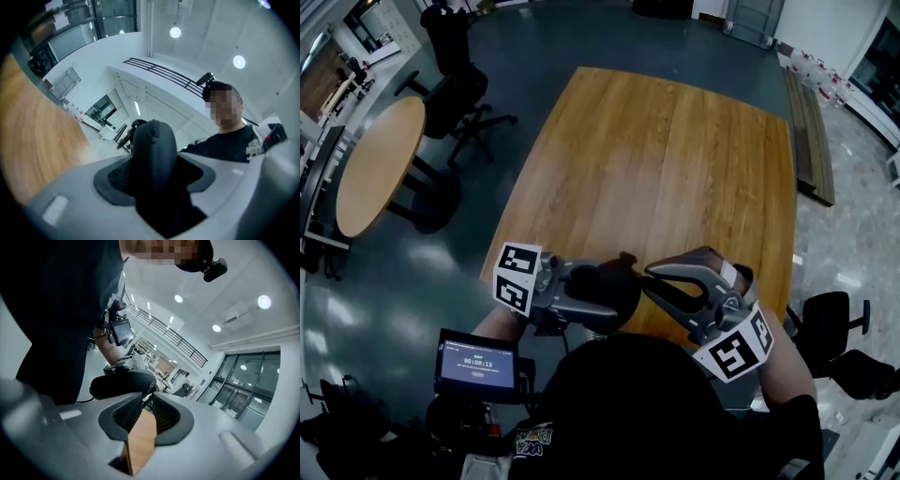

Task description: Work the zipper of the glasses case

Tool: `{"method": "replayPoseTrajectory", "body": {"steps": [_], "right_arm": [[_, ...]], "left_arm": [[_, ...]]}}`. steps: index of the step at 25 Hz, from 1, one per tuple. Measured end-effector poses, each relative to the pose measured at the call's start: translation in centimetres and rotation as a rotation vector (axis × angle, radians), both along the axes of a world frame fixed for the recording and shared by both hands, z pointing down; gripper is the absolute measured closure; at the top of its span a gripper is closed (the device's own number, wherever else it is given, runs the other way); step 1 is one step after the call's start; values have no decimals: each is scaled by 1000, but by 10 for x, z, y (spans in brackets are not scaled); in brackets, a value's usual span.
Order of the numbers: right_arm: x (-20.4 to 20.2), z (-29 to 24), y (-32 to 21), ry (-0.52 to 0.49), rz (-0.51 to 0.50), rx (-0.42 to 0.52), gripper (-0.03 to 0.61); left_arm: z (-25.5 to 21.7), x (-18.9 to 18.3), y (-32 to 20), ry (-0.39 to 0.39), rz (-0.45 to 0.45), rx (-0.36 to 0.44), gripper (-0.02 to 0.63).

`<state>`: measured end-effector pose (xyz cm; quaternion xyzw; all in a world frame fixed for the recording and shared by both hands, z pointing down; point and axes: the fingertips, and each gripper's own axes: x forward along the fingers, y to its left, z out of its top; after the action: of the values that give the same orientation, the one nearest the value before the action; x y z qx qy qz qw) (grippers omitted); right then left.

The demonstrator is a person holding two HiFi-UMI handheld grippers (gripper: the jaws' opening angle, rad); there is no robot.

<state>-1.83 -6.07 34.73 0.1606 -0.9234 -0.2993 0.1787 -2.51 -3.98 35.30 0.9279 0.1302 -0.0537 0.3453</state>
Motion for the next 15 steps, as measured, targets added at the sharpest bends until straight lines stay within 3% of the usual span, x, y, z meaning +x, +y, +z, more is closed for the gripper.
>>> {"method": "replayPoseTrajectory", "body": {"steps": [4, 8, 12, 14, 15], "right_arm": [[-5, 4, 1, 55, -53, 35, 487], [-10, 11, 7, 129, -123, 52, 489], [-12, 11, 12, 124, -147, 24, 486], [-13, 9, 10, 108, -138, 33, 548], [-14, 8, 9, 103, -137, 36, 540]], "left_arm": [[3, -5, 1, -6, 62, -47, 348], [10, -8, 6, -67, 142, -54, 348], [12, -11, 13, -101, 197, -58, 348], [17, -11, 18, -121, 224, -56, 348], [20, -10, 21, -132, 237, -51, 347]]}}
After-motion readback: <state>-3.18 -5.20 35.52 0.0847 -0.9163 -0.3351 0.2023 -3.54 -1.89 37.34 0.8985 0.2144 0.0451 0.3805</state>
